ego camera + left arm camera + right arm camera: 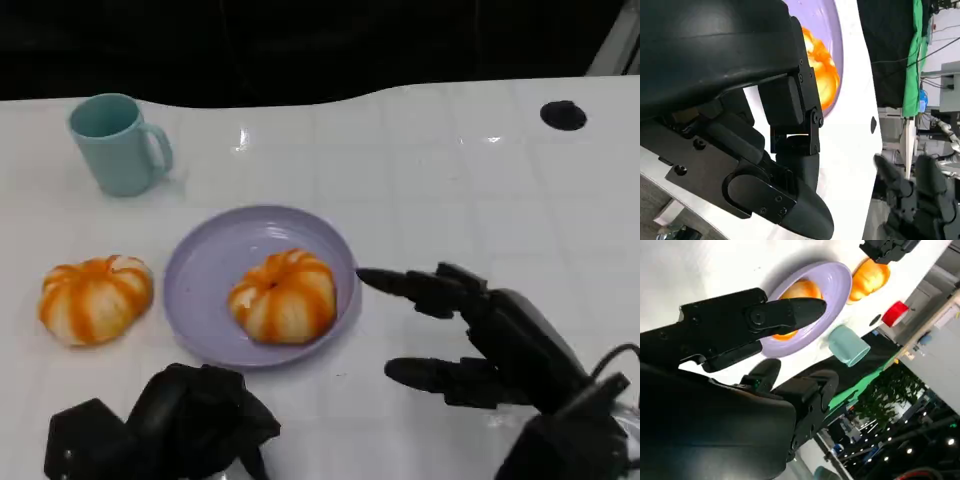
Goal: Grasp the bread from the table and place it into the plate.
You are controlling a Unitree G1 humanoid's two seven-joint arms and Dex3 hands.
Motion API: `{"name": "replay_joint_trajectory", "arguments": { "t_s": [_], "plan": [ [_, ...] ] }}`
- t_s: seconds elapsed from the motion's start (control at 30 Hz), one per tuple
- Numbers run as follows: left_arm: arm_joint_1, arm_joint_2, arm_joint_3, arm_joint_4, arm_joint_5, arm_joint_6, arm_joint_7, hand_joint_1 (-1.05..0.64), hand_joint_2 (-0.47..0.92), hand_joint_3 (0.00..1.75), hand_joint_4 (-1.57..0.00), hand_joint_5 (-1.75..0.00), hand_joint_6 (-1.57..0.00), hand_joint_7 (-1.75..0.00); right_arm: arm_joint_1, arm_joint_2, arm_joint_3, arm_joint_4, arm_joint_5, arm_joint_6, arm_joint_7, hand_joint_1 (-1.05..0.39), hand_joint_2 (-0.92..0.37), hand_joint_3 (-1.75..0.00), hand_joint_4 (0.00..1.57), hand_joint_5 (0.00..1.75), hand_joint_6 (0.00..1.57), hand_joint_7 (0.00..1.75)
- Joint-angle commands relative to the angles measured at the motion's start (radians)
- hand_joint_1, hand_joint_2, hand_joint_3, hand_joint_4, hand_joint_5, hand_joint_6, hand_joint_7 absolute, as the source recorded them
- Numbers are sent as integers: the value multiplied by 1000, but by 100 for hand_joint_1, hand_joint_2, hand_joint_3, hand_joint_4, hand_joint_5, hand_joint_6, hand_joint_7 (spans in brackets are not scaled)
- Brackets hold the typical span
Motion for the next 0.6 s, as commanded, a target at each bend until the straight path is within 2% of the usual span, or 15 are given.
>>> {"name": "replay_joint_trajectory", "arguments": {
  "t_s": [0.03,0.1,0.13,0.2,0.23,0.27,0.4,0.6],
  "plan": [
    [10,8,2,-21,1,15,19,-105,81,0,-147,-102,-155,-57,59,-3,-55,12,127,-72,41,-28,-92,-18,53,124,49,96],
    [12,8,2,-23,-3,15,15,-105,81,0,-147,-102,-154,-57,72,1,-71,26,155,-100,49,-25,-90,-22,58,135,51,111],
    [12,8,2,-23,-5,15,14,-105,81,0,-147,-102,-154,-57,78,1,-78,29,162,-110,53,-24,-81,-42,63,144,54,122],
    [12,9,1,-26,-2,18,16,-105,81,0,-146,-102,-154,-57,91,-4,-91,33,170,-124,63,-21,-61,-83,68,154,58,130],
    [12,10,1,-26,-1,19,17,-105,81,0,-146,-102,-154,-57,96,-5,-95,35,172,-128,68,-19,-55,-98,69,159,61,131],
    [12,10,1,-26,-1,19,17,-105,81,0,-146,-102,-154,-57,99,-5,-99,36,174,-131,73,-18,-52,-103,69,161,62,131],
    [7,10,1,-19,0,8,13,-105,81,0,-146,-102,-154,-56,146,-12,-120,24,145,-142,66,-20,-49,-114,76,170,73,127],
    [3,10,2,-17,0,7,15,-105,82,0,-146,-102,-154,-56,205,-24,-130,21,146,-164,87,-24,-47,-111,80,175,80,127]
  ]
}}
